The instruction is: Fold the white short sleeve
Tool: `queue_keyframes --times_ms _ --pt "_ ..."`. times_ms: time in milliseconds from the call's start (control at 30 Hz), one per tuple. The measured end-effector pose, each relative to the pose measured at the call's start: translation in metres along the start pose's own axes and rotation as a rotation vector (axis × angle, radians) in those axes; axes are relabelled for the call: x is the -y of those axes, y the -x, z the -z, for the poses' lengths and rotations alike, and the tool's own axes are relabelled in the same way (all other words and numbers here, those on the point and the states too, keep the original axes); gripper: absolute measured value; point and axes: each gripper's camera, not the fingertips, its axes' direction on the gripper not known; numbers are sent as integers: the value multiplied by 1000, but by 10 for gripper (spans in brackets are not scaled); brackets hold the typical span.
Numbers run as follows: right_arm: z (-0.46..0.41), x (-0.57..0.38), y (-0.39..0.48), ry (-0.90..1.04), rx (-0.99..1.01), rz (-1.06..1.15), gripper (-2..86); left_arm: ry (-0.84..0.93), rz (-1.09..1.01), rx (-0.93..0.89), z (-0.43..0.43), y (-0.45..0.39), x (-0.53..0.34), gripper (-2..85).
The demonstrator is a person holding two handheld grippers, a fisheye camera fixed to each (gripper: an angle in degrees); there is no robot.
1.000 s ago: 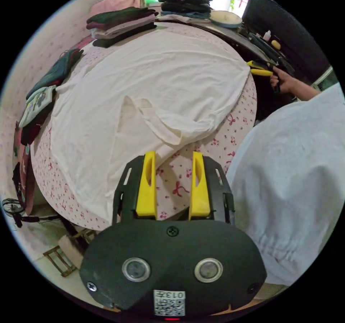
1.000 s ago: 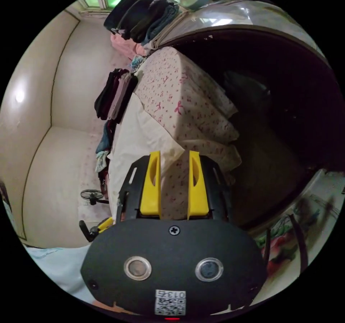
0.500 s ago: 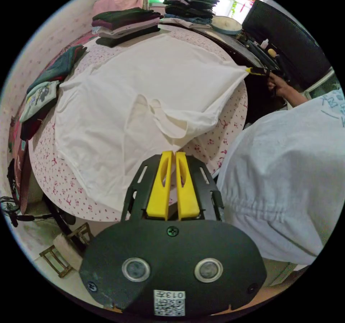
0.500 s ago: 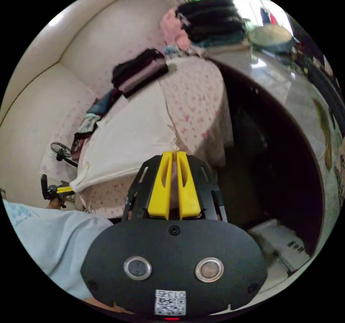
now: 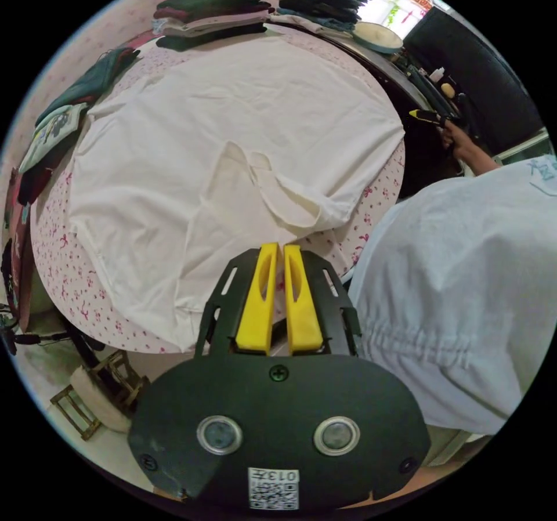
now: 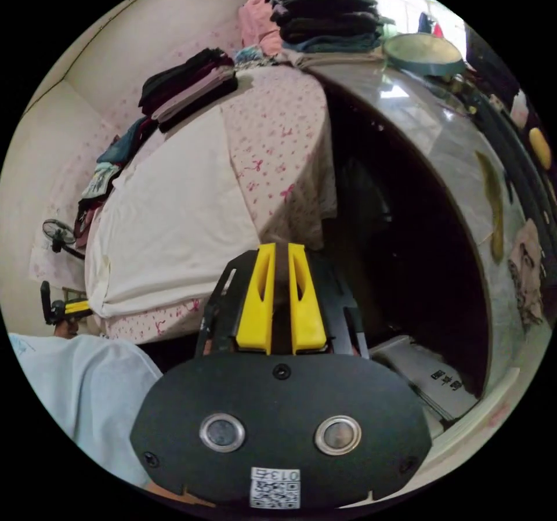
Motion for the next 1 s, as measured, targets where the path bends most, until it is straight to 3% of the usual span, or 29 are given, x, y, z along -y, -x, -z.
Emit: queue_keyframes --times_ms 100,233,433,600,733,800,933,1000 --pt "21 16 8 -117 -79 15 65 -27 0 -62 18 5 -8 5" --pt "5 55 37 -80 -36 154 67 -92 3 -196 38 19 -12 5" --pt "-47 115 93 -27 -40 335 38 -113 219 8 33 44 -4 1" --pt "-83 141 105 52 -107 437 7 -87 330 33 20 57 -16 0" --pt "-78 155 71 34 -20 328 2 -57 396 70 18 62 -41 3" --pt "-69 157 60 3 -131 259 3 -76 450 70 22 66 -57 9" --pt "-48 151 67 -67 -11 306 6 -163 469 37 32 65 -79 52" --pt "-44 138 97 -63 138 442 10 -152 440 49 29 61 -79 60"
